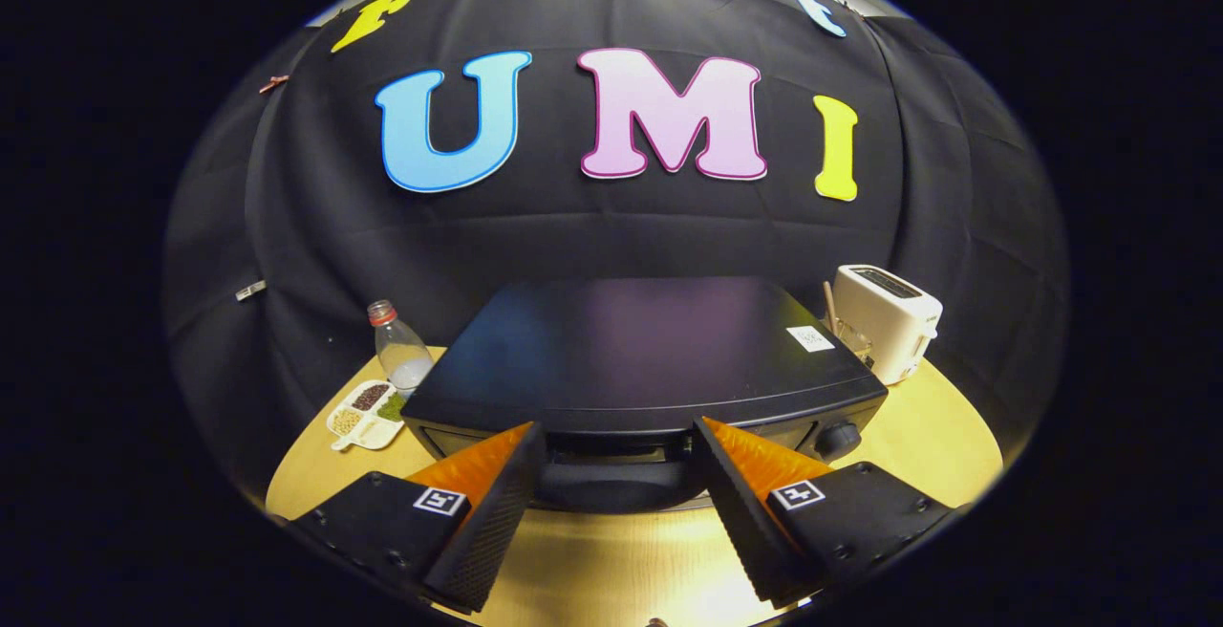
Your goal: Open the toaster oven, put the food inside, and close the toaster oven door.
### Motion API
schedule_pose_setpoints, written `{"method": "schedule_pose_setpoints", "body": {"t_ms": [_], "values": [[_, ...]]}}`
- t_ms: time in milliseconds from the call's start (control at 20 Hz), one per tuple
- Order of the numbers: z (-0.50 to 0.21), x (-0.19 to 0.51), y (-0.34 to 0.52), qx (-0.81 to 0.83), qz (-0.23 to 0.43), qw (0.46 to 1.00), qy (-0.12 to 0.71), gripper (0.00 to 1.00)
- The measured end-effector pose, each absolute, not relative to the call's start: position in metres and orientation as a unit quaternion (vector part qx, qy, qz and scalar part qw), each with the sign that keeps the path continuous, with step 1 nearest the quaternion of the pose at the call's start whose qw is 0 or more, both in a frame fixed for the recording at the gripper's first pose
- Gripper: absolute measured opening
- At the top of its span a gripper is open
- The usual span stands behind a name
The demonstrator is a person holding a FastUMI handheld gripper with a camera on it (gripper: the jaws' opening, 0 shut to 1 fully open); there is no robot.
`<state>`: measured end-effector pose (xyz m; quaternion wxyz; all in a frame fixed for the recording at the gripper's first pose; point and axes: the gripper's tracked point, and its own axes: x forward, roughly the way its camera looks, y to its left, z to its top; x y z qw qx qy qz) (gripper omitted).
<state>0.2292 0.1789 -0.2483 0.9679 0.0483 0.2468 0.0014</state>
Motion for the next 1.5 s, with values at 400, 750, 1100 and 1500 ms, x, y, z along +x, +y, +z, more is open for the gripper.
{"method": "schedule_pose_setpoints", "body": {"t_ms": [400,750,1100,1500], "values": [[-0.251,0.218,0.178,0.048,0.007,0.967,0.249,1.00],[-0.279,0.147,0.180,0.042,0.017,0.955,0.294,0.98],[-0.333,0.086,0.189,0.044,0.036,0.918,0.391,1.00],[-0.296,0.040,0.177,0.093,0.077,0.912,0.392,1.00]]}}
